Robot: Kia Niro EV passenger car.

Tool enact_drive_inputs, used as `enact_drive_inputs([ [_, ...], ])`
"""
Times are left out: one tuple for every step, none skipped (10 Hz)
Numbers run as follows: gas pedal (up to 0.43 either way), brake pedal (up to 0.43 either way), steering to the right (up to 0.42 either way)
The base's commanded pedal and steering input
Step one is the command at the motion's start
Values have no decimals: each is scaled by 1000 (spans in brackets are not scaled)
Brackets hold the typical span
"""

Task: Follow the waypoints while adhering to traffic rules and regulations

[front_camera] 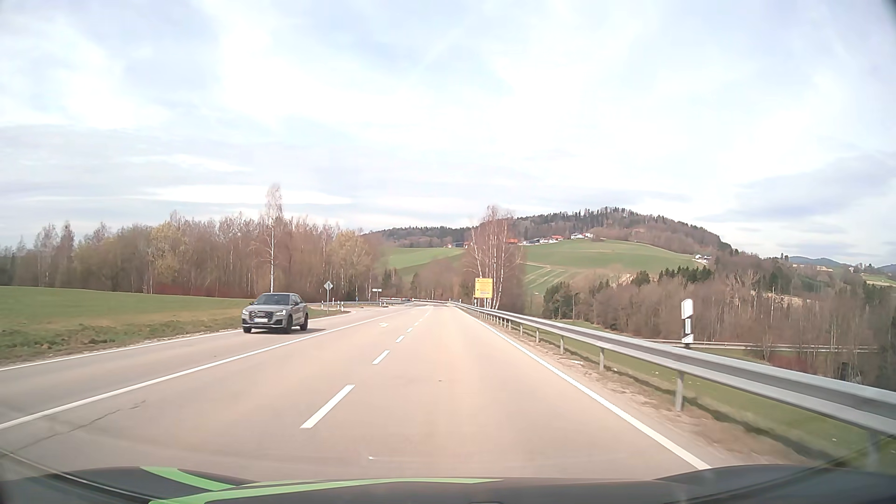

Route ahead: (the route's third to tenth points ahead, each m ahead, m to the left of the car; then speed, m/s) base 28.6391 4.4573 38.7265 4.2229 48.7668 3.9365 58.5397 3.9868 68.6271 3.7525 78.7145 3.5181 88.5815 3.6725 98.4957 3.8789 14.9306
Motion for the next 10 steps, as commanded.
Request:
enact_drive_inputs([
  [98, 0, 0],
  [98, 0, 0],
  [98, 0, 0],
  [98, 0, 0],
  [98, 0, 0],
  [98, 0, 0],
  [98, 0, 0],
  [98, 0, 0],
  [98, 0, 0],
  [98, 0, 0],
])
